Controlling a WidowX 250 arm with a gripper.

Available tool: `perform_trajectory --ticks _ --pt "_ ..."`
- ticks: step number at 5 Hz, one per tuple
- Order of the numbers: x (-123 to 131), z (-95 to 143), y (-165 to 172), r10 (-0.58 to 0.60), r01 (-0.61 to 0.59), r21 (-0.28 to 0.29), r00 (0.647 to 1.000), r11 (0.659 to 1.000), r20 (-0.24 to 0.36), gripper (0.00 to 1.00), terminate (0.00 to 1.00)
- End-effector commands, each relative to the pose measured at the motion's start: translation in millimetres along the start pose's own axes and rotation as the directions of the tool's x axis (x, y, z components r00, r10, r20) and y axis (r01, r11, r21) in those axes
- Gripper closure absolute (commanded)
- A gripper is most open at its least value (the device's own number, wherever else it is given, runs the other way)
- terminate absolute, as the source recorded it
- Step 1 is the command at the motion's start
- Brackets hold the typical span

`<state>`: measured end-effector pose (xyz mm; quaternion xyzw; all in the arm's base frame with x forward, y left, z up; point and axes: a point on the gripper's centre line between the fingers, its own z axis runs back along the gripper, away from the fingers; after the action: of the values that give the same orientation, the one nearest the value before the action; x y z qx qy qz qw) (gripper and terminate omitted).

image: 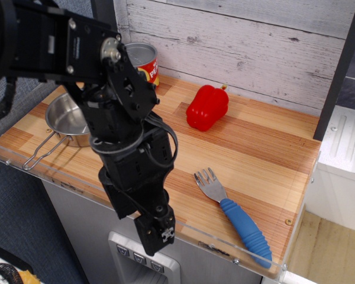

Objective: Move the pot to the right of the red bell pepper

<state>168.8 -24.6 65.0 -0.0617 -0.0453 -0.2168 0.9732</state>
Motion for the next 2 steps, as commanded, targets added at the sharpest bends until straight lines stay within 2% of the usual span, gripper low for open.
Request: perform_trajectory --ticks 1,2 --pt "0 0 0 0.000 0.000 0.000 1.000 1.000 0.000 0.00 0.00" --pt "1 8 18 0.040 -0.041 0.043 0.998 0.998 0.043 0.00 0.00"
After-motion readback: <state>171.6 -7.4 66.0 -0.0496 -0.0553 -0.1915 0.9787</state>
